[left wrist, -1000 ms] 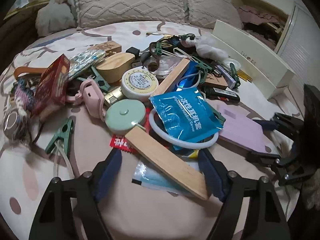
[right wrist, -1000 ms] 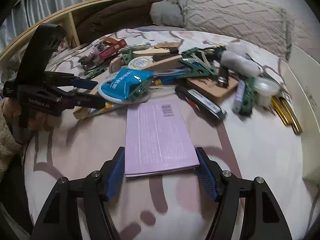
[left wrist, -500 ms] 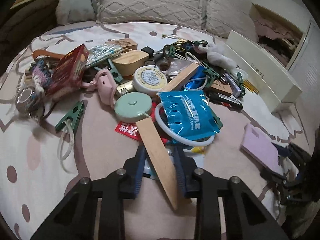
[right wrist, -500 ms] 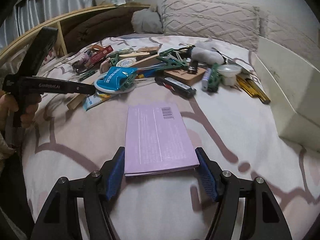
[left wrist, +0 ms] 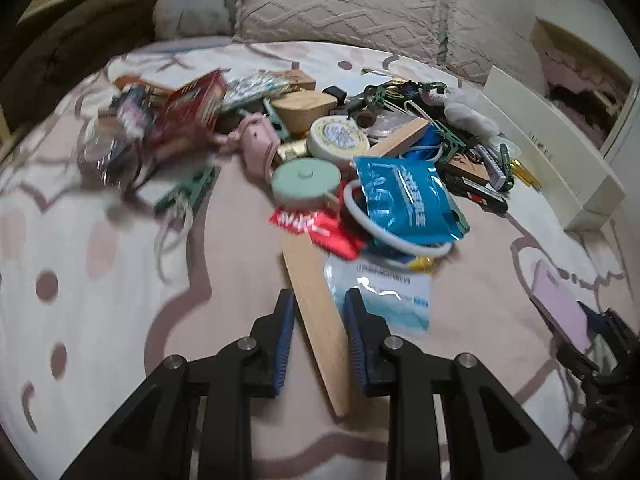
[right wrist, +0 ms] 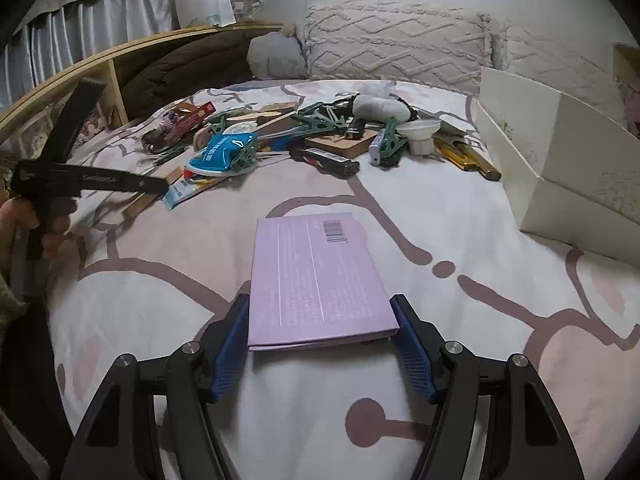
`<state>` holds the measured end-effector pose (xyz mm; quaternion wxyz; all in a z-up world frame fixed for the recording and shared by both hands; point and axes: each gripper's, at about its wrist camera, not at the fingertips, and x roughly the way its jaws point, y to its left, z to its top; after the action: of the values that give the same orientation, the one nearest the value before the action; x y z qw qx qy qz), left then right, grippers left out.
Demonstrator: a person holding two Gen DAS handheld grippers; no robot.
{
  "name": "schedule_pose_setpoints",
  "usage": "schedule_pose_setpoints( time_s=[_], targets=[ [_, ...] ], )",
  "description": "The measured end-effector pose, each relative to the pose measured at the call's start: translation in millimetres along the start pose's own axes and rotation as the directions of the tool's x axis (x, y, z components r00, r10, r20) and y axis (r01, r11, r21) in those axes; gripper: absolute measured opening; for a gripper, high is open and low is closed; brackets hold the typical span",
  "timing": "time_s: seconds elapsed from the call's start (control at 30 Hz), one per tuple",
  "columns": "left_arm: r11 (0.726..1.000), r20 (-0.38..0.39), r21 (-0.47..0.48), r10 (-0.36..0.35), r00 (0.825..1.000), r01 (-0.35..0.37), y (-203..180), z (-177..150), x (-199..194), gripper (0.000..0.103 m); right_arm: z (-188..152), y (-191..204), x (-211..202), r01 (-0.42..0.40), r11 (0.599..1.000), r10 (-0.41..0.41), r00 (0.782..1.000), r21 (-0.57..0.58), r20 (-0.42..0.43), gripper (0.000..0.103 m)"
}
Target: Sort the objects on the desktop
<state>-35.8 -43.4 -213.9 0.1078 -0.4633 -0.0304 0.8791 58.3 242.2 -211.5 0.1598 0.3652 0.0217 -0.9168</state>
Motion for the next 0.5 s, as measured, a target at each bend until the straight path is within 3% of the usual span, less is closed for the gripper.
schedule_pose_setpoints(
  time_s=[0.23,0.37,0.5],
  targets=[
    [1.0,0.007,-0.01,-0.023,1.0,0.024,-11.4,-17.7,-10.5,0.026,-0.4,-0.1,-3.0,0.045,0.999,-0.045,0.999,-0.01,-0.003,0.07],
    [0.999,0.013,0.017,-0.042,0.999,0.042,-22.9,-24.3,-14.2,0.026,0.3,-2.4,-5.4,0.084,0.996,-0.084,0.996,-0.014,-0.001,0.082],
    [0.997,0.013,0.057,-0.05,0.999,0.049,-33.3,-26.3,-13.9,0.026,1.6,-8.9,-7.3,0.115,0.993,-0.115,0.993,0.005,-0.009,0.084]
  ],
)
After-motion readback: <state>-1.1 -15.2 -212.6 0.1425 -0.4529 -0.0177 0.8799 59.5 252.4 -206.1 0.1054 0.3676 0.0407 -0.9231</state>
